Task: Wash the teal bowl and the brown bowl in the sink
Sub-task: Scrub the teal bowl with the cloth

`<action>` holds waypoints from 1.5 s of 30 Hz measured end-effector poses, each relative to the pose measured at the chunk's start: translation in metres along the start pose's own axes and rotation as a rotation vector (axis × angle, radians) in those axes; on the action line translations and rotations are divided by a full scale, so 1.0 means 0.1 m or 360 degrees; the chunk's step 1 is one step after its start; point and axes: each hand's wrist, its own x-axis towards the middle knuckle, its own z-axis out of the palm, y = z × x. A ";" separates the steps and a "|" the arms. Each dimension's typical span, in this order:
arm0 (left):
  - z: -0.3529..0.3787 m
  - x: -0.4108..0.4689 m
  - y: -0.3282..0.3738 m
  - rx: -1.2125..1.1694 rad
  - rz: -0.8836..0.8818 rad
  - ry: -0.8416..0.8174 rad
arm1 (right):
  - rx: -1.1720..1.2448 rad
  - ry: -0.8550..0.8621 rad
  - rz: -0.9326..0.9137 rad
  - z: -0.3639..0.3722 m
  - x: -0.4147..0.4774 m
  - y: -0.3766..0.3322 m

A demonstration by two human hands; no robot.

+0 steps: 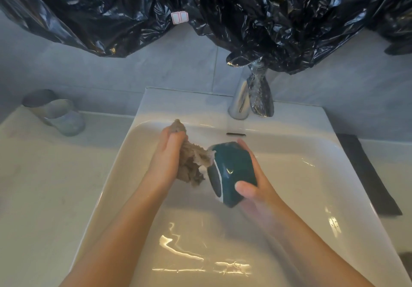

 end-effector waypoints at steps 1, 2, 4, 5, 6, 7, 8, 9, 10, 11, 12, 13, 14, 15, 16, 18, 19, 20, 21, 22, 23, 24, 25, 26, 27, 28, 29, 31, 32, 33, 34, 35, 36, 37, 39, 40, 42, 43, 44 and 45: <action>0.01 -0.02 -0.01 0.0083 0.0027 -0.0068 | 0.0125 -0.0033 0.0018 0.00 0.02 0.02; 0.02 -0.04 -0.01 0.0164 0.0068 -0.0146 | 0.0239 -0.0080 0.0035 0.01 0.02 0.02; 0.07 -0.07 -0.02 0.0219 0.0145 -0.0239 | 0.0425 -0.0177 0.0068 0.01 0.01 0.03; 0.10 -0.09 -0.03 0.0217 0.0217 -0.0231 | 0.0490 -0.0186 0.0089 0.00 0.01 0.03; 0.14 -0.10 -0.05 0.0231 0.0300 -0.0196 | 0.0534 -0.0177 0.0112 -0.02 0.01 0.04; 0.19 -0.13 -0.06 0.0263 0.0370 -0.0143 | 0.0549 -0.0163 0.0131 -0.04 0.02 0.05; 0.24 -0.15 -0.07 0.0302 0.0435 -0.0089 | 0.0530 -0.0161 0.0138 -0.06 0.02 0.04; 0.27 -0.16 -0.08 0.0343 0.0498 -0.0051 | 0.0482 -0.0178 0.0130 -0.07 0.03 0.03; 0.29 -0.17 -0.08 0.0375 0.0551 -0.0035 | 0.0417 -0.0206 0.0118 -0.07 0.04 0.02; 0.30 -0.16 -0.09 0.0408 0.0587 -0.0039 | 0.0349 -0.0228 0.0120 -0.08 0.05 0.01; 0.31 -0.15 -0.10 0.0466 0.0611 -0.0063 | 0.0294 -0.0246 0.0146 -0.08 0.05 -0.01; 0.31 -0.13 -0.10 0.0543 0.0618 -0.0094 | 0.0232 -0.0260 0.0175 -0.09 0.05 -0.02; 0.32 -0.11 -0.11 0.0611 0.0589 -0.0130 | 0.0152 -0.0252 0.0190 -0.10 0.04 -0.02; 0.32 -0.10 -0.11 0.0657 0.0545 -0.0162 | 0.0060 -0.0230 0.0184 -0.11 0.02 -0.03; 0.32 -0.10 -0.10 0.0690 0.0503 -0.0185 | -0.0009 -0.0217 0.0175 -0.12 0.01 -0.03; 0.31 -0.09 -0.12 0.0709 0.0505 -0.0151 | -0.0057 -0.0202 0.0151 -0.10 -0.01 -0.01; 0.30 -0.08 -0.13 0.0687 0.0551 -0.0109 | -0.0054 -0.0197 0.0134 -0.09 -0.01 0.00; 0.29 -0.09 -0.13 0.0643 0.0609 -0.0073 | -0.0051 -0.0195 0.0118 -0.08 0.00 0.00; 0.28 -0.09 -0.12 0.0601 0.0681 -0.0056 | -0.0049 -0.0196 0.0100 -0.07 0.01 0.00; 0.27 -0.10 -0.11 0.0595 0.0780 -0.0050 | -0.0045 -0.0193 0.0078 -0.07 0.02 0.00; 0.26 -0.10 -0.10 0.0615 0.0896 -0.0050 | -0.0039 -0.0182 0.0056 -0.06 0.03 0.00; 0.25 -0.10 -0.08 0.0639 0.1010 -0.0054 | -0.0032 -0.0161 0.0044 -0.06 0.04 0.01; 0.24 -0.10 -0.07 0.0651 0.1111 -0.0065 | -0.0018 -0.0137 0.0045 -0.05 0.05 0.01; 0.23 -0.11 -0.06 0.0654 0.1199 -0.0094 | 0.0023 -0.0122 0.0053 -0.04 0.06 0.01; 0.23 -0.11 -0.06 0.0657 0.1285 -0.0146 | 0.0101 -0.0121 0.0058 -0.05 0.07 0.01; 0.26 -0.14 -0.07 0.0669 0.1363 -0.0210 | 0.0220 -0.0124 0.0057 -0.06 0.07 0.01; 0.29 -0.17 -0.08 0.0697 0.1424 -0.0263 | 0.0348 -0.0115 0.0053 -0.07 0.07 -0.01; 0.36 -0.21 -0.11 0.0781 0.1513 -0.0297 | 0.0518 -0.0054 0.0043 -0.11 0.06 -0.03; 0.36 -0.20 -0.12 0.0831 0.1561 -0.0293 | 0.0574 -0.0019 0.0021 -0.14 0.06 -0.03; 0.35 -0.19 -0.12 0.0888 0.1616 -0.0289 | 0.0632 -0.0002 -0.0009 -0.16 0.06 -0.03; 0.33 -0.18 -0.13 0.0954 0.1676 -0.0293 | 0.0667 0.0010 -0.0039 -0.17 0.06 -0.04; 0.30 -0.18 -0.13 0.1026 0.1745 -0.0304 | 0.0676 0.0025 -0.0053 -0.17 0.06 -0.05; 0.27 -0.18 -0.14 0.1095 0.1813 -0.0320 | 0.0679 0.0052 -0.0047 -0.17 0.06 -0.06; 0.23 -0.19 -0.15 0.1148 0.1858 -0.0329 | 0.0693 0.0083 -0.0032 -0.17 0.06 -0.06; 0.21 -0.21 -0.16 0.1172 0.1827 -0.0250 | 0.0735 0.0126 -0.0012 -0.16 0.06 -0.06; 0.21 -0.21 -0.15 0.1144 0.1761 -0.0153 | 0.0740 0.0134 -0.0005 -0.16 0.06 -0.05; 0.25 -0.20 -0.10 0.1065 0.1627 0.0049 | 0.0680 0.0124 0.0001 -0.13 0.07 -0.04; 0.27 -0.20 -0.07 0.1048 0.1594 0.0101 | 0.0626 0.0122 0.0008 -0.11 0.07 -0.03; 0.30 -0.20 -0.05 0.1054 0.1589 0.0106 | 0.0572 0.0124 0.0018 -0.09 0.07 -0.02; 0.32 -0.21 -0.04 0.1076 0.1607 0.0070 | 0.0528 0.0125 0.0027 -0.07 0.07 -0.01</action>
